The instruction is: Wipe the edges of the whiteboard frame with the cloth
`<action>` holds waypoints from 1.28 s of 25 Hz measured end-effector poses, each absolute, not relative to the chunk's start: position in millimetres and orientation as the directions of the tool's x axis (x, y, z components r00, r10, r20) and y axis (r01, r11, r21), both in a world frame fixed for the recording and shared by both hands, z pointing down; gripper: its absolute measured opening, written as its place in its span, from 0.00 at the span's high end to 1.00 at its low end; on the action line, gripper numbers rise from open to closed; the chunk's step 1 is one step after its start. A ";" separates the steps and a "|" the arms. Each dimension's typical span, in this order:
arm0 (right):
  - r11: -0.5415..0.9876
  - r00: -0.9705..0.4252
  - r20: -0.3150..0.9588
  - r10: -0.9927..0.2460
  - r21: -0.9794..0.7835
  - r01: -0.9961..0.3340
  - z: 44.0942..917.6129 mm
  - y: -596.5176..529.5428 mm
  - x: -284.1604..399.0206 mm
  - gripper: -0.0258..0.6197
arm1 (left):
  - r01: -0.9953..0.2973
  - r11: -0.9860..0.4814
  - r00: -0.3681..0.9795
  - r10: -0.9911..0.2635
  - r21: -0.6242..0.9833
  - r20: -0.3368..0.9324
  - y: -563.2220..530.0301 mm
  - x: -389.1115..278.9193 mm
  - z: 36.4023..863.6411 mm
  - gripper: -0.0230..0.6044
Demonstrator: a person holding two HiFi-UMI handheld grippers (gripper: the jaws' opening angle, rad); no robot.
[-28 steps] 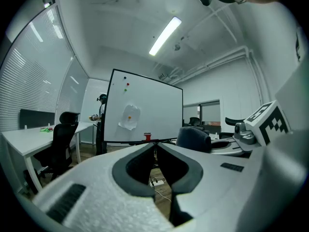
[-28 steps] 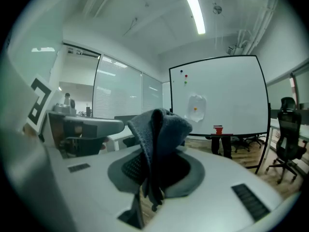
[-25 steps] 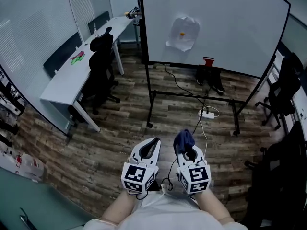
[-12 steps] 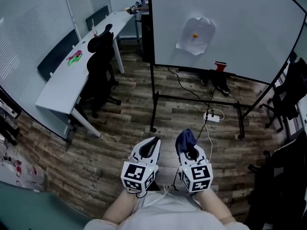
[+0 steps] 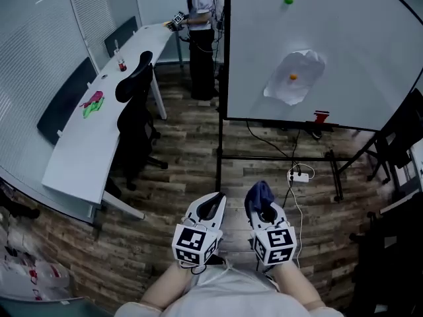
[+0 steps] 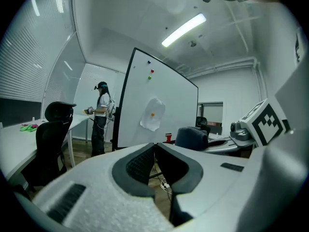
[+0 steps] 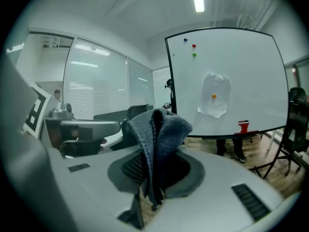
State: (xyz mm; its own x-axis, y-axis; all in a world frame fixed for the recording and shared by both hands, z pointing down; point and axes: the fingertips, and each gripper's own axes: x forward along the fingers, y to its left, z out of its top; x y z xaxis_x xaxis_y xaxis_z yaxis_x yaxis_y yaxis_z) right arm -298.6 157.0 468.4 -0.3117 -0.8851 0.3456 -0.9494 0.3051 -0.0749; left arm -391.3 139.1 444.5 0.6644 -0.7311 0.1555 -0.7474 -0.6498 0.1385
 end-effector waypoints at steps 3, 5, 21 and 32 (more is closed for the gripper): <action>0.297 -0.301 0.363 -0.882 -0.068 -0.952 470.7 120.6 -327.5 0.85 | -0.735 -0.663 0.678 -0.716 0.144 0.164 103.0 -416.2 446.6 0.91; 0.294 -0.299 0.370 -0.880 -0.072 -0.953 472.7 101.5 -342.5 0.85 | -0.733 -0.662 0.680 -0.715 0.153 0.163 81.1 -430.5 447.6 0.91; 0.323 -0.329 0.429 -0.841 -0.090 -0.942 511.2 -39.8 -357.4 0.85 | -0.758 -0.613 0.652 -0.722 0.222 0.233 -42.9 -451.6 493.7 0.91; 0.491 -0.470 0.516 -0.716 -0.106 -0.865 564.2 -165.5 -319.0 0.85 | -0.824 -0.523 0.566 -0.759 0.216 0.320 -154.7 -401.7 537.4 0.91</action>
State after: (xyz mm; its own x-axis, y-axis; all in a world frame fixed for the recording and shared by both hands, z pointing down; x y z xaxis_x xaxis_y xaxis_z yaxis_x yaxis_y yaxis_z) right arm -319.0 -165.5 564.2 -0.4698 -0.7161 0.5162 -0.8647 0.4909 -0.1060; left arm -401.7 -154.7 537.4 0.5663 -0.7594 0.3204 -0.8242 -0.5234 0.2163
